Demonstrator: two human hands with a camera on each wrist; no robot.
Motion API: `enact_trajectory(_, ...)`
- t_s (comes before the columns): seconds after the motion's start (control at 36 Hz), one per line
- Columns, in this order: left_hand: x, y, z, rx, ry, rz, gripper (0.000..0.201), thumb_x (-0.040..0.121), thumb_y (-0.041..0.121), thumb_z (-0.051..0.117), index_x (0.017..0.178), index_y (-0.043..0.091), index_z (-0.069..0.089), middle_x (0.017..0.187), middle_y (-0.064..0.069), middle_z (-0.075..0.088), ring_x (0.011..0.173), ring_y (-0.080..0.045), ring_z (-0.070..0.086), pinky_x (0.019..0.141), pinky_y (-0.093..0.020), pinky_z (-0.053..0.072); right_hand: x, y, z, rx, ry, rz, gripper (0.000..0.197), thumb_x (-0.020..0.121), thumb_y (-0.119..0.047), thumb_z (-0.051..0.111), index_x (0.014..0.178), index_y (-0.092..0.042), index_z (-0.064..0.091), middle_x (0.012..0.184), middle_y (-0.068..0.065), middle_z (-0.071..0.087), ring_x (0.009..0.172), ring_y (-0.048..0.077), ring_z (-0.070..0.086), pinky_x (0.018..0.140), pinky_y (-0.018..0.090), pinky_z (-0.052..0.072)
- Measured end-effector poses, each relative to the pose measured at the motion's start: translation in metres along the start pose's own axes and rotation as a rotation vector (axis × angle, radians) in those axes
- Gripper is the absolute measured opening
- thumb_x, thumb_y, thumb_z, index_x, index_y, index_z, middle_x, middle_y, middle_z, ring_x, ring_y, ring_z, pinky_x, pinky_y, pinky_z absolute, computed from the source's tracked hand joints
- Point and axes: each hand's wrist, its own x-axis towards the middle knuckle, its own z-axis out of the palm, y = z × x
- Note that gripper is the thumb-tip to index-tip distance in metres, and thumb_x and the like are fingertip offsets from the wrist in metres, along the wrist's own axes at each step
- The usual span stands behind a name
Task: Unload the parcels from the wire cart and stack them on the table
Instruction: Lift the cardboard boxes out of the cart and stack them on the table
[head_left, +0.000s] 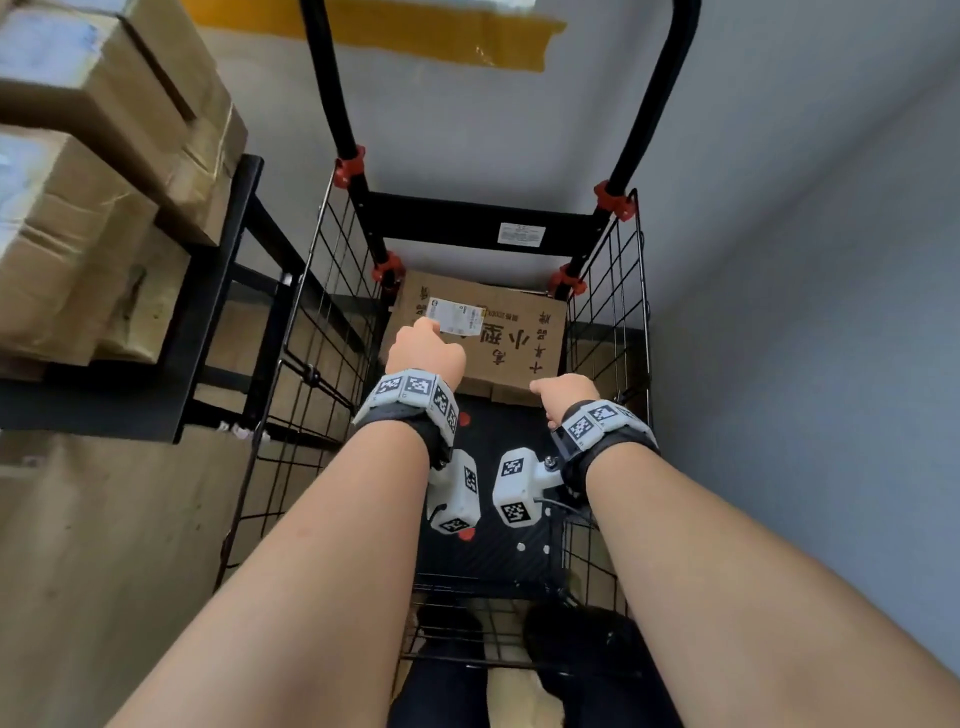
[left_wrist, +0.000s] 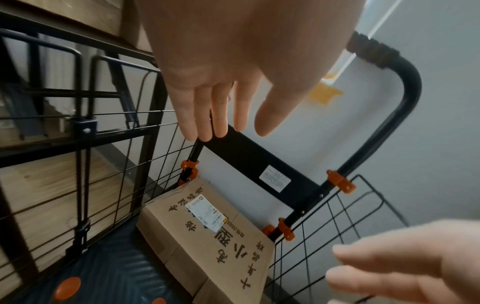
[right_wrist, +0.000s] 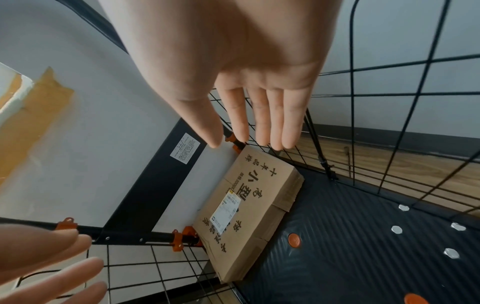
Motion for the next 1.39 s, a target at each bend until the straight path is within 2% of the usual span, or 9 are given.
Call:
enact_trajectory(0.14, 0.025, -0.006, 0.022, 0.126, -0.067, 0.014, 0.048, 0.088, 0.016, 0.047, 0.136, 0.018, 0.046, 0.136, -0.01, 0.047, 0.117, -0.029, 0.053, 0.086, -0.036, 0.046, 0.032, -0.004, 0.002, 0.003, -0.005, -0.003, 0.042, 0.093, -0.027, 0.056, 0.128, -0.003, 0.057, 0.128, 0.015, 0.059, 0.118, 0.03, 0.057, 0.094, 0.035, 0.048)
enact_trajectory(0.25, 0.042, -0.016, 0.043, 0.128, -0.076, -0.04, 0.05, 0.088, 0.015, 0.046, 0.138, 0.019, 0.045, 0.137, -0.01, 0.046, 0.119, -0.03, 0.051, 0.091, -0.038, 0.046, 0.06, -0.011, 0.01, -0.013, 0.021, 0.071, 0.047, 0.092, -0.028, 0.06, 0.132, -0.005, 0.051, 0.127, 0.013, 0.058, 0.112, 0.03, 0.058, 0.078, 0.034, 0.043)
enact_trajectory(0.42, 0.066, -0.025, 0.084, 0.083, -0.072, -0.158, 0.05, 0.089, 0.015, 0.045, 0.139, 0.02, 0.045, 0.136, -0.009, 0.047, 0.12, -0.029, 0.051, 0.089, -0.036, 0.045, 0.107, -0.01, 0.029, -0.038, -0.001, 0.036, 0.047, 0.09, -0.029, 0.057, 0.13, -0.004, 0.054, 0.129, 0.013, 0.057, 0.118, 0.03, 0.055, 0.088, 0.033, 0.045)
enact_trajectory(0.58, 0.098, -0.033, 0.128, 0.042, -0.075, -0.24, 0.05, 0.089, 0.014, 0.044, 0.139, 0.021, 0.045, 0.135, -0.008, 0.049, 0.12, -0.028, 0.05, 0.089, -0.037, 0.045, 0.16, -0.014, 0.037, -0.017, 0.025, 0.148, 0.045, 0.089, -0.021, 0.061, 0.129, -0.005, 0.049, 0.119, 0.015, 0.059, 0.104, 0.031, 0.058, 0.076, 0.034, 0.042)
enact_trajectory(0.67, 0.108, -0.039, 0.146, 0.047, -0.086, -0.257, 0.05, 0.088, 0.014, 0.044, 0.138, 0.021, 0.046, 0.136, -0.008, 0.048, 0.12, -0.028, 0.049, 0.091, -0.039, 0.046, 0.182, -0.011, 0.042, -0.039, 0.014, 0.16, 0.039, 0.092, -0.023, 0.057, 0.126, -0.005, 0.051, 0.106, 0.014, 0.06, 0.097, 0.028, 0.058, 0.08, 0.033, 0.044)
enact_trajectory(0.75, 0.117, -0.049, 0.162, 0.07, -0.095, -0.255, 0.047, 0.089, 0.014, 0.043, 0.136, 0.018, 0.046, 0.137, -0.008, 0.046, 0.122, -0.028, 0.047, 0.092, -0.039, 0.043, 0.208, -0.002, 0.052, -0.072, -0.063, 0.08, 0.043, 0.098, -0.028, 0.046, 0.136, -0.007, 0.05, 0.136, 0.012, 0.053, 0.124, 0.026, 0.052, 0.078, 0.025, 0.039)
enact_trajectory(0.83, 0.124, -0.06, 0.174, 0.077, -0.106, -0.262, 0.049, 0.091, 0.013, 0.042, 0.139, 0.018, 0.042, 0.14, -0.007, 0.043, 0.126, -0.027, 0.043, 0.095, -0.038, 0.041, 0.223, 0.0, 0.06, -0.117, -0.078, 0.081, 0.043, 0.1, -0.025, 0.043, 0.137, -0.006, 0.048, 0.14, 0.013, 0.05, 0.128, 0.028, 0.049, 0.095, 0.031, 0.043)
enact_trajectory(1.06, 0.136, -0.08, 0.195, 0.059, -0.128, -0.277, 0.051, 0.091, 0.013, 0.039, 0.142, 0.019, 0.038, 0.142, -0.008, 0.04, 0.128, -0.028, 0.04, 0.097, -0.04, 0.039, 0.26, 0.006, 0.075, -0.781, -0.189, -0.061, 0.037, 0.098, -0.005, 0.042, 0.134, -0.001, 0.05, 0.132, 0.02, 0.055, 0.116, 0.034, 0.058, 0.098, 0.04, 0.047)
enact_trajectory(1.39, 0.144, -0.079, 0.197, 0.062, -0.077, -0.272, 0.05, 0.093, 0.01, 0.036, 0.143, 0.017, 0.038, 0.143, -0.008, 0.04, 0.128, -0.026, 0.039, 0.097, -0.037, 0.039, 0.314, 0.013, 0.09, -0.794, -0.268, 0.028, 0.031, 0.096, -0.008, 0.052, 0.12, 0.01, 0.056, 0.13, 0.025, 0.055, 0.114, 0.034, 0.057, 0.105, 0.044, 0.041)
